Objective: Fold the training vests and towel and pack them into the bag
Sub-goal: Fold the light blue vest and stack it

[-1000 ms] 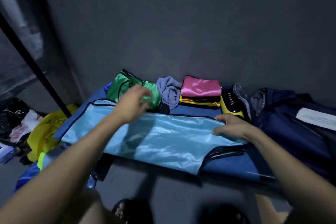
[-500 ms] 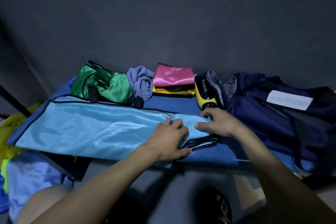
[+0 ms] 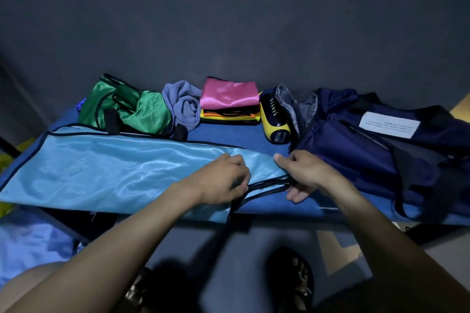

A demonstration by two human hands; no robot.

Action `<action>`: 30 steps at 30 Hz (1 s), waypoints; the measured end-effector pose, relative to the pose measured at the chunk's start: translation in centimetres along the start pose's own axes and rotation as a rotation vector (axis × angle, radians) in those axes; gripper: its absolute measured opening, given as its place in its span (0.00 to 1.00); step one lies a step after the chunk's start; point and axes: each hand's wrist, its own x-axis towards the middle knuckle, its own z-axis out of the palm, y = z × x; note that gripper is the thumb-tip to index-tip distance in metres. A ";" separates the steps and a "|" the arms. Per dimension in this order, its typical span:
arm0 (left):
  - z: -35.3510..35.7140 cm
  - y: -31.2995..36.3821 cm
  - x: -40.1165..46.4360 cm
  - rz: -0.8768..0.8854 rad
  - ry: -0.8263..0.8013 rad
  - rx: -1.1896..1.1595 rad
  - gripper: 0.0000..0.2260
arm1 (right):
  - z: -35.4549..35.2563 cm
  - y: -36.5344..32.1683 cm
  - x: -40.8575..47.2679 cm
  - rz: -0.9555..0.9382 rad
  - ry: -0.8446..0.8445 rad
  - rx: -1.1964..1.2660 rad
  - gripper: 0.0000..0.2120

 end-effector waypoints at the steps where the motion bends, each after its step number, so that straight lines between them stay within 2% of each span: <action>1: -0.1 0.0 0.1 0.002 -0.009 0.003 0.05 | 0.3 0.2 0.3 -0.020 0.032 0.049 0.23; 4: -0.4 0.1 0.3 -0.006 -0.032 -0.017 0.08 | 1.1 1.0 1.4 -0.127 0.214 0.126 0.18; 6: -0.6 0.1 0.4 -0.017 -0.062 -0.054 0.09 | 1.6 1.3 1.5 -0.185 0.287 0.119 0.18; 10: -0.8 -0.3 0.7 -0.020 -0.097 -0.109 0.13 | 1.7 1.0 1.1 -0.309 0.306 0.311 0.19; 12: -0.8 -0.6 0.9 -0.033 -0.106 -0.122 0.13 | 1.5 0.9 1.0 -0.262 0.262 0.277 0.17; 15: -0.8 -0.6 1.0 -0.030 -0.115 -0.122 0.08 | 1.9 1.2 0.9 -0.209 0.163 0.291 0.17; 18: -0.9 -0.5 1.1 -0.037 -0.129 -0.140 0.04 | 2.5 1.5 1.2 -0.281 0.272 0.340 0.20; 22: -1.1 -0.5 1.1 -0.056 -0.137 -0.156 0.04 | 2.5 0.8 0.6 -0.419 0.318 0.618 0.24; 25: -1.2 -0.2 1.0 -0.065 -0.137 -0.163 0.03 | 2.6 0.9 0.0 -0.564 0.336 0.602 0.28; 28: -1.2 0.0 1.0 -0.073 -0.127 -0.176 0.02 | 3.5 1.8 0.6 -0.499 0.329 0.609 0.30; 30: -1.2 0.2 1.0 -0.069 -0.126 -0.171 0.02 | 3.7 2.1 1.2 -0.408 0.389 0.616 0.27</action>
